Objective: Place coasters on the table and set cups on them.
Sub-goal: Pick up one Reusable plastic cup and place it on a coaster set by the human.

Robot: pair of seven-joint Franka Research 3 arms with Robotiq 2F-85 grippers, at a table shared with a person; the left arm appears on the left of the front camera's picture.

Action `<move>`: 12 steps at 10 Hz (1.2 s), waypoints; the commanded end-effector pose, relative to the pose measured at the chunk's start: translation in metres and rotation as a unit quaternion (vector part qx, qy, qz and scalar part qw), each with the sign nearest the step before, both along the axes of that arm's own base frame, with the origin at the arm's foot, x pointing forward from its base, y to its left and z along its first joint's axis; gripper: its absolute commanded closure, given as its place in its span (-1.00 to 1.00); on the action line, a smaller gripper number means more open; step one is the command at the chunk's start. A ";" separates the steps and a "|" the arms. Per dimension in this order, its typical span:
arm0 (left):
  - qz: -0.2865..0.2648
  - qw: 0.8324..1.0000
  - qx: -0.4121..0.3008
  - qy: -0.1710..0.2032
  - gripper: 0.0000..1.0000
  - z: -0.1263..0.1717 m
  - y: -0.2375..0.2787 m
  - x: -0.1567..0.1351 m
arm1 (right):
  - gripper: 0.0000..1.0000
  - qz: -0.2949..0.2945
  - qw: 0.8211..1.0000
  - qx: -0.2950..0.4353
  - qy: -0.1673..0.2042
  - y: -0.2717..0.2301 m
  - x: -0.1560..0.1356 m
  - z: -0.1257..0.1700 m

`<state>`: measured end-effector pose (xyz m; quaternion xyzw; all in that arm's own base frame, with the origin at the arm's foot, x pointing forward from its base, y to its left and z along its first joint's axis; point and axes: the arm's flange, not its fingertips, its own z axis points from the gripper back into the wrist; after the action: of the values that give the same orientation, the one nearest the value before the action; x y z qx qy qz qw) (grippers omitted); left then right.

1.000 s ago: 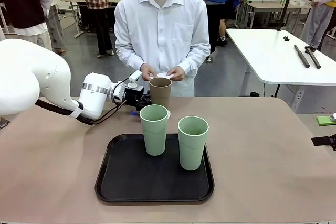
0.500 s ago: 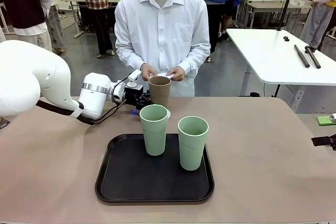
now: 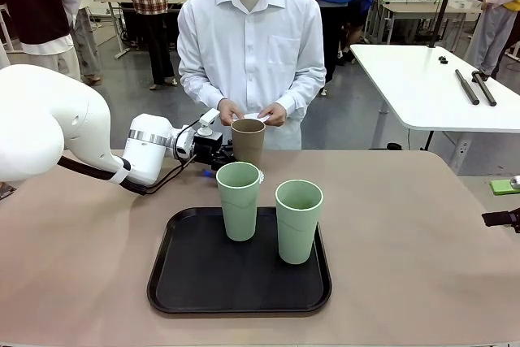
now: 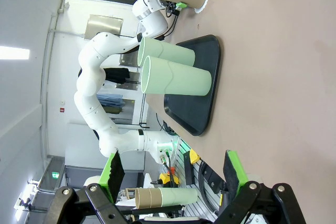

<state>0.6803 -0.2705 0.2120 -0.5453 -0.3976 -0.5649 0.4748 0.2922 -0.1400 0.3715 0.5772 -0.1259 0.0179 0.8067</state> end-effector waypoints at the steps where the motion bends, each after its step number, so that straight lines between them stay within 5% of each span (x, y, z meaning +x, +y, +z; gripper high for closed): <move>1: 0.004 1.000 0.001 0.011 -1.00 -0.001 0.000 0.008 | -1.00 -0.003 1.000 0.006 -0.006 0.000 0.002 -0.001; 12: -0.010 1.000 0.014 0.002 -1.00 0.012 0.015 0.003 | -1.00 -0.003 1.000 0.006 -0.006 0.000 0.002 -0.001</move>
<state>0.6841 -0.2610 0.2154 -0.5399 -0.3981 -0.5690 0.4757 0.2922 -0.1400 0.3715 0.5772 -0.1259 0.0179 0.8067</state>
